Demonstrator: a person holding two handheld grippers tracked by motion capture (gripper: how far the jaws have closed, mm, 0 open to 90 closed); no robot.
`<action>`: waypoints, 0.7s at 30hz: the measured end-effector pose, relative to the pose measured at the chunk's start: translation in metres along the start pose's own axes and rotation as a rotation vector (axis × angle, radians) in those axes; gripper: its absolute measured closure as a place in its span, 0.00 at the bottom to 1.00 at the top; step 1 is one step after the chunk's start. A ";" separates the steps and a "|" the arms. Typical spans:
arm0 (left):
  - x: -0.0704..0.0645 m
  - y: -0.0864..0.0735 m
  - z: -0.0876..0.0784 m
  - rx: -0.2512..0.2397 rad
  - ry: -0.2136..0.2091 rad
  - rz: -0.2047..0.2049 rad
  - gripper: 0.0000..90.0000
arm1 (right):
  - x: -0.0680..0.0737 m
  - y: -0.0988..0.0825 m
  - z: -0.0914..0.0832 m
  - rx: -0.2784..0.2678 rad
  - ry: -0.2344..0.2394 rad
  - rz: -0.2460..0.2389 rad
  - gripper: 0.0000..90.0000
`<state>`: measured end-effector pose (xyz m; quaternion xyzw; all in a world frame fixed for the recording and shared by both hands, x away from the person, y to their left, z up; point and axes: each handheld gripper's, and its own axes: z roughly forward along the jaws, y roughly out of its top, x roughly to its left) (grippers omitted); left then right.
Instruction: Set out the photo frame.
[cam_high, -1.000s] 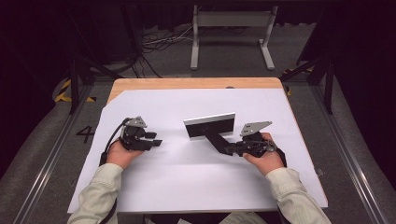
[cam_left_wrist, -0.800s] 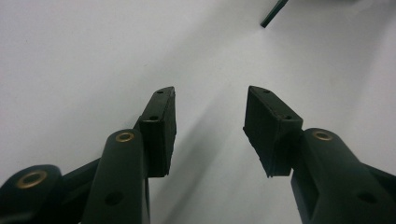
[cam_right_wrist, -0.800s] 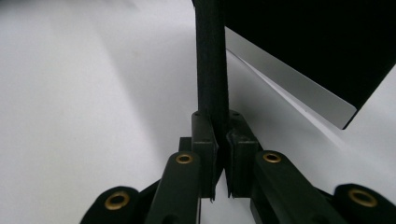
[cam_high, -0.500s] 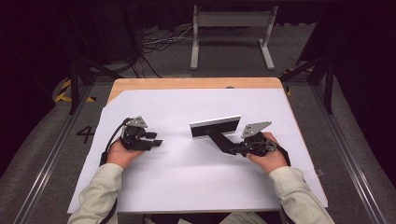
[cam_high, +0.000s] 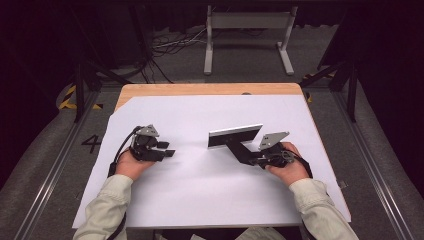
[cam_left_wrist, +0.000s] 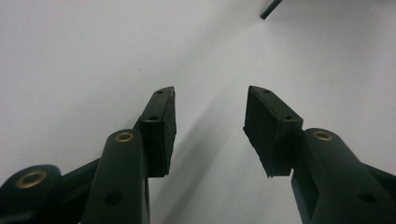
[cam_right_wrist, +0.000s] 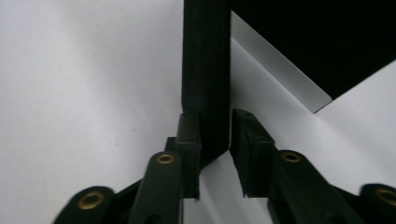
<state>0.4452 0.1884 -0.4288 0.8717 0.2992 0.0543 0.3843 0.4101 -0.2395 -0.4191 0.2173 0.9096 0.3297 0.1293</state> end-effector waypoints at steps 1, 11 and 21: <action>0.000 0.000 0.000 0.001 -0.001 0.002 0.60 | -0.001 -0.001 -0.001 -0.001 -0.014 0.002 0.72; -0.006 0.008 0.005 -0.002 -0.015 0.023 0.59 | -0.002 -0.010 -0.018 -0.069 -0.044 0.059 0.61; -0.014 0.015 0.010 -0.030 -0.027 0.056 0.62 | 0.001 -0.023 -0.037 -0.124 -0.070 0.077 0.62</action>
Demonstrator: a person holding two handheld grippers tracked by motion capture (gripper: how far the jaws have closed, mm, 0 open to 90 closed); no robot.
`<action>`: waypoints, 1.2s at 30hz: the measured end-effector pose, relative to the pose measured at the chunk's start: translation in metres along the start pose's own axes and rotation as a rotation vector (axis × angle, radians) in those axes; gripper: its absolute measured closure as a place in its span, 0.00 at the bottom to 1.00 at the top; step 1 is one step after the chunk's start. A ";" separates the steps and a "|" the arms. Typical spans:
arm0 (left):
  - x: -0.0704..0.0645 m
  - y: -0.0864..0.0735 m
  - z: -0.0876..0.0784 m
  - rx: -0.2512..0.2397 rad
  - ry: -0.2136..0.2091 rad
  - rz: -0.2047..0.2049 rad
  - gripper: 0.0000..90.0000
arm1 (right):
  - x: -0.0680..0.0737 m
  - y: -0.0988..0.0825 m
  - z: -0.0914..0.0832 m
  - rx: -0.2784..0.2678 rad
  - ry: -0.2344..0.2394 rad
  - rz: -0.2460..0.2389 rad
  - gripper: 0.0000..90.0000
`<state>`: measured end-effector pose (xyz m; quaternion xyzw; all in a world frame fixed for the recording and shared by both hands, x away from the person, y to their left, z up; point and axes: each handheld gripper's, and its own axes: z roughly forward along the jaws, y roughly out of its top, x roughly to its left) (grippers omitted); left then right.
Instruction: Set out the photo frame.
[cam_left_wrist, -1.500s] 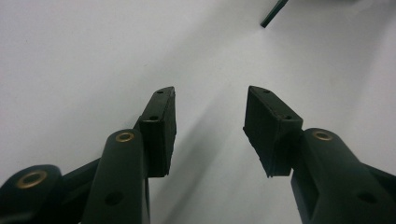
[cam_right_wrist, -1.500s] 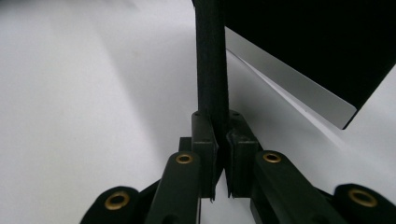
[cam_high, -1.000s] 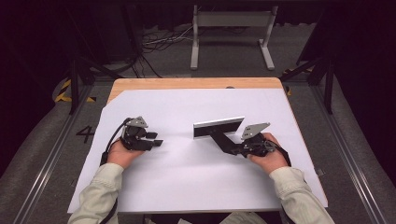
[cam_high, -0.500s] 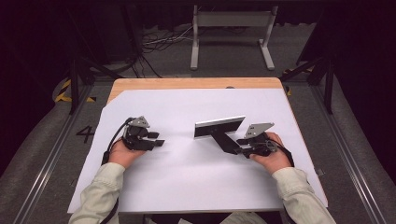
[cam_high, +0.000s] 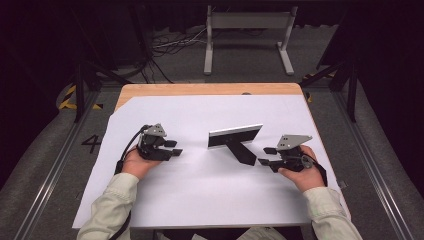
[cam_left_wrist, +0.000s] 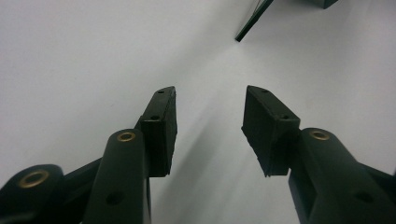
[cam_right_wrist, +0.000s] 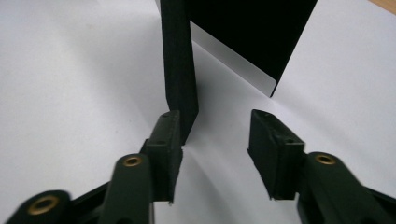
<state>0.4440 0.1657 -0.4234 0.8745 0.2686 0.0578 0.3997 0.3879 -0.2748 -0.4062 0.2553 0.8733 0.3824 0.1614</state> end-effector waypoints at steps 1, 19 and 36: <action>-0.001 0.001 0.001 -0.002 0.005 -0.002 0.62 | 0.000 -0.002 -0.001 -0.005 0.001 0.004 0.63; -0.012 0.011 0.022 -0.009 0.006 -0.007 0.64 | 0.000 -0.021 -0.018 -0.121 0.002 0.058 0.70; -0.017 0.030 0.042 0.006 0.048 -0.060 0.75 | 0.003 -0.034 -0.030 -0.120 -0.017 0.092 0.74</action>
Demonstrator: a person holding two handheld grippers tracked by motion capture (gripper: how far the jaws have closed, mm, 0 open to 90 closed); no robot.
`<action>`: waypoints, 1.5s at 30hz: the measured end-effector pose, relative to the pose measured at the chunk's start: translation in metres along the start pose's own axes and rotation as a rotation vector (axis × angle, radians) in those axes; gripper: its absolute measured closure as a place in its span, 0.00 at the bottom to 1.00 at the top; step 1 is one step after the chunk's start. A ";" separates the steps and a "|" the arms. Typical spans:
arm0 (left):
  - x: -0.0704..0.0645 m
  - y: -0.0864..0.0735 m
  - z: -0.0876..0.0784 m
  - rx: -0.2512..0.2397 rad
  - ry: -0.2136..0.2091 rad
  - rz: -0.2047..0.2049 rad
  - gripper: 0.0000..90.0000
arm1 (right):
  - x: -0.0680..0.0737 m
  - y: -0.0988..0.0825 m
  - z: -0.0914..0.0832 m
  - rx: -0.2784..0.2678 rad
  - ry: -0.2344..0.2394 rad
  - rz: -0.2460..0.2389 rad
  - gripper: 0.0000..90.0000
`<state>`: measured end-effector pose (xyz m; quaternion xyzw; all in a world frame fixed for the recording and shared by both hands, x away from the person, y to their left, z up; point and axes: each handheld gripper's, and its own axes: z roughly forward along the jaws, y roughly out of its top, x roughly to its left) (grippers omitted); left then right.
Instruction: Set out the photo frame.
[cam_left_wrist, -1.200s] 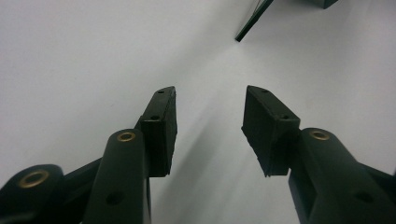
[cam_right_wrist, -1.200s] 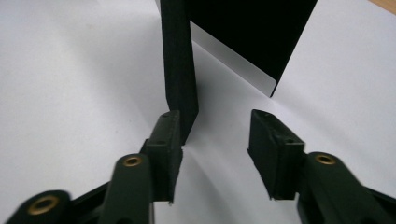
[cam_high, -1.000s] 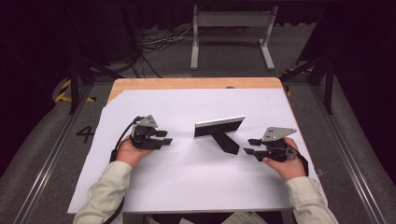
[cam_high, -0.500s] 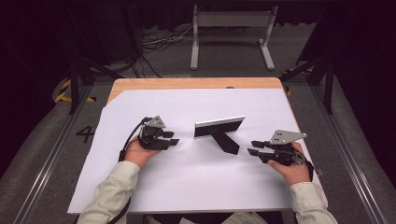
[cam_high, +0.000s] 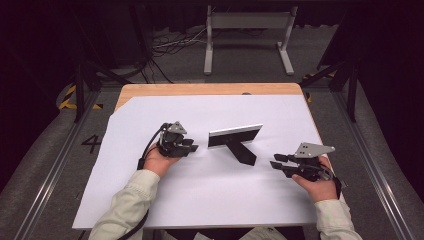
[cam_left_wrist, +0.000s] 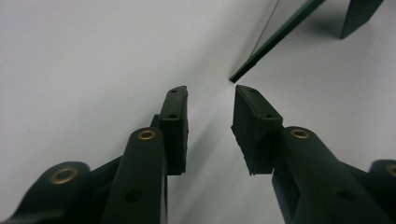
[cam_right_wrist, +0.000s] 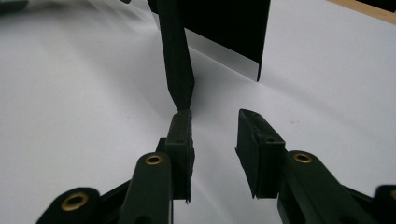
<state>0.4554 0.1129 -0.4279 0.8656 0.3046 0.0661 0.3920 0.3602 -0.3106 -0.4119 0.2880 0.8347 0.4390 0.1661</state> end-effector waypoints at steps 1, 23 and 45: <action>0.001 0.000 0.000 -0.003 -0.001 -0.015 0.76 | 0.000 0.000 0.000 -0.001 0.002 0.004 0.74; -0.003 0.013 0.027 -0.060 -0.050 -0.098 1.00 | 0.000 0.001 -0.012 -0.022 -0.004 0.019 0.75; -0.009 0.023 0.051 -0.018 -0.105 -0.041 1.00 | 0.002 -0.005 -0.029 -0.038 -0.029 0.042 0.75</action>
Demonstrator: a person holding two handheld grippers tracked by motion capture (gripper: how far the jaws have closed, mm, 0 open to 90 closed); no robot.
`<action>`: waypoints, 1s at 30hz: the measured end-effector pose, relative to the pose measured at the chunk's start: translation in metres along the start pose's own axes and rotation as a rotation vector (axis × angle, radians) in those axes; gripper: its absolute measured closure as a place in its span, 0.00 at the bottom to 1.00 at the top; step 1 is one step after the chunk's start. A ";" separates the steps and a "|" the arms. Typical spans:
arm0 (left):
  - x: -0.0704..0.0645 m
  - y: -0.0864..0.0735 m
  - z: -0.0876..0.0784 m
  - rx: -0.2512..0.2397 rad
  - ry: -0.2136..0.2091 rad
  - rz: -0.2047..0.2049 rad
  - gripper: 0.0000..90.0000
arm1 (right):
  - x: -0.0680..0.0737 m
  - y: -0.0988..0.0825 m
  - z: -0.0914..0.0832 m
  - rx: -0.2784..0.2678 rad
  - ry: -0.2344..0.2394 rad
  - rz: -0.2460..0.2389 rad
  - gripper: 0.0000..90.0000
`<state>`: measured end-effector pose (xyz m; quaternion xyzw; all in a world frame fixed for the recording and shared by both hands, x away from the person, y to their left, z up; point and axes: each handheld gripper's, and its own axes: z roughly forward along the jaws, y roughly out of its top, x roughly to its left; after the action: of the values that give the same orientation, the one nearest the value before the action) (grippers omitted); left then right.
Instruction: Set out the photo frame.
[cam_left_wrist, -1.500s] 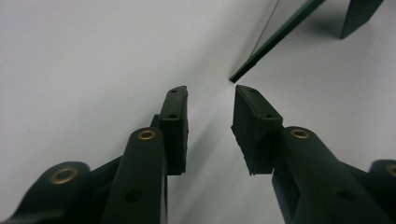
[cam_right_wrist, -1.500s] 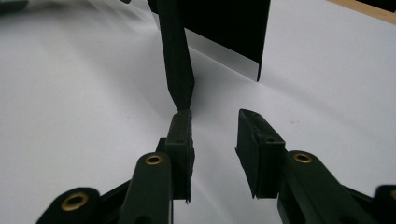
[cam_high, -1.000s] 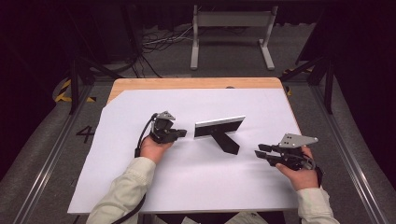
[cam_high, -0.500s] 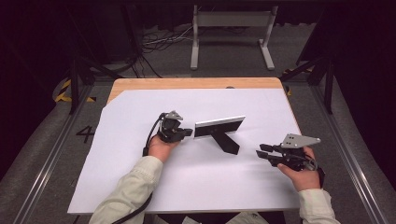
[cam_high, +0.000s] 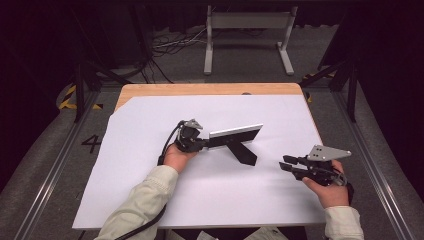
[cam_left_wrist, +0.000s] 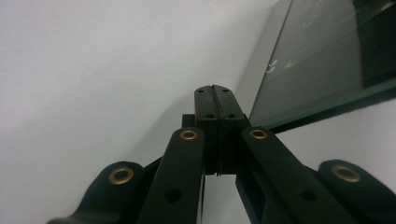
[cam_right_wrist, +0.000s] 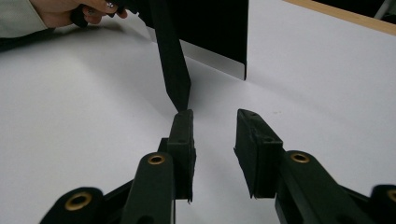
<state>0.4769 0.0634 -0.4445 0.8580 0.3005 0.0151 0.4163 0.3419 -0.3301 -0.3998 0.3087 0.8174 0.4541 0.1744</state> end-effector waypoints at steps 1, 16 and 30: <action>-0.002 0.000 0.001 0.007 -0.007 0.007 1.00 | 0.000 0.000 0.000 -0.002 0.001 0.001 0.75; -0.014 0.002 -0.001 0.104 -0.083 0.080 1.00 | -0.001 0.005 -0.003 -0.008 0.004 -0.006 0.75; -0.027 0.004 0.002 0.217 -0.163 0.179 1.00 | -0.001 0.008 -0.005 -0.015 0.005 -0.009 0.75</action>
<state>0.4572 0.0461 -0.4367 0.9196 0.1878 -0.0501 0.3413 0.3426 -0.3306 -0.3902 0.3027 0.8158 0.4600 0.1766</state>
